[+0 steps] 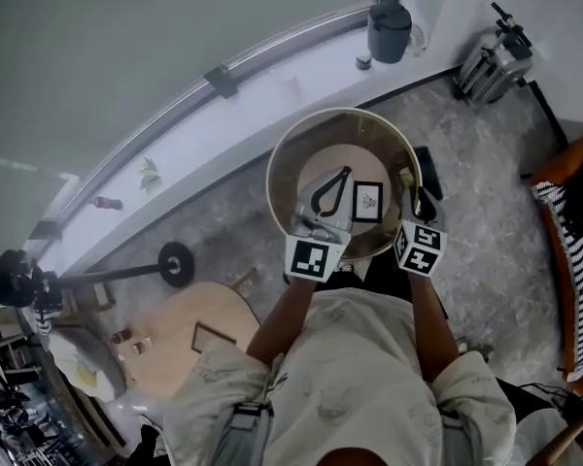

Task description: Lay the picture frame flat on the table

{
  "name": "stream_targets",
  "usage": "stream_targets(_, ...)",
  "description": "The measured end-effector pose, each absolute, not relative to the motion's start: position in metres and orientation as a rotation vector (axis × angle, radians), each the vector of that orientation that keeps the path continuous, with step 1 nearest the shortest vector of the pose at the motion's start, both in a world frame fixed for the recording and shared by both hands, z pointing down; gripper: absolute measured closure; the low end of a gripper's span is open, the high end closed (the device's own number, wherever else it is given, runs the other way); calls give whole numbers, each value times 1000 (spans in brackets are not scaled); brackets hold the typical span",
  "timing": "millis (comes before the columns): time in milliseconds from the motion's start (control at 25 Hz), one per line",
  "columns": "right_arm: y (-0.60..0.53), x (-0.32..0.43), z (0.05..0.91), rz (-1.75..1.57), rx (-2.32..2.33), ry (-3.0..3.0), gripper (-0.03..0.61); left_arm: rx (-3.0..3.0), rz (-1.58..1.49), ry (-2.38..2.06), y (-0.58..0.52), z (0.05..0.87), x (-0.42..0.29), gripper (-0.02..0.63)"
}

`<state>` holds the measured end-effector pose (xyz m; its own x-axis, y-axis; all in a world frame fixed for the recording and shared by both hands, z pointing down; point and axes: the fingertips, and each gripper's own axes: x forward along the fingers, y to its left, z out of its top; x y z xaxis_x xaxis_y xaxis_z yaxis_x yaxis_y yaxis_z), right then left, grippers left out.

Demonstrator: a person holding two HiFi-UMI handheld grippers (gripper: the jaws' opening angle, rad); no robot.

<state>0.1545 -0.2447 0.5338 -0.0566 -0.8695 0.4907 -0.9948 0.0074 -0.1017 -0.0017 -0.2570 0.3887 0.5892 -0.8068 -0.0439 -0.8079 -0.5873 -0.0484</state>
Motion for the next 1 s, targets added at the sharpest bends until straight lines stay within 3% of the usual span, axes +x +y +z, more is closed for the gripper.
stream_targets(1000,-253,131,348,-101,2041,-2241,474,-2640,147,1475,-267,341,-27,611)
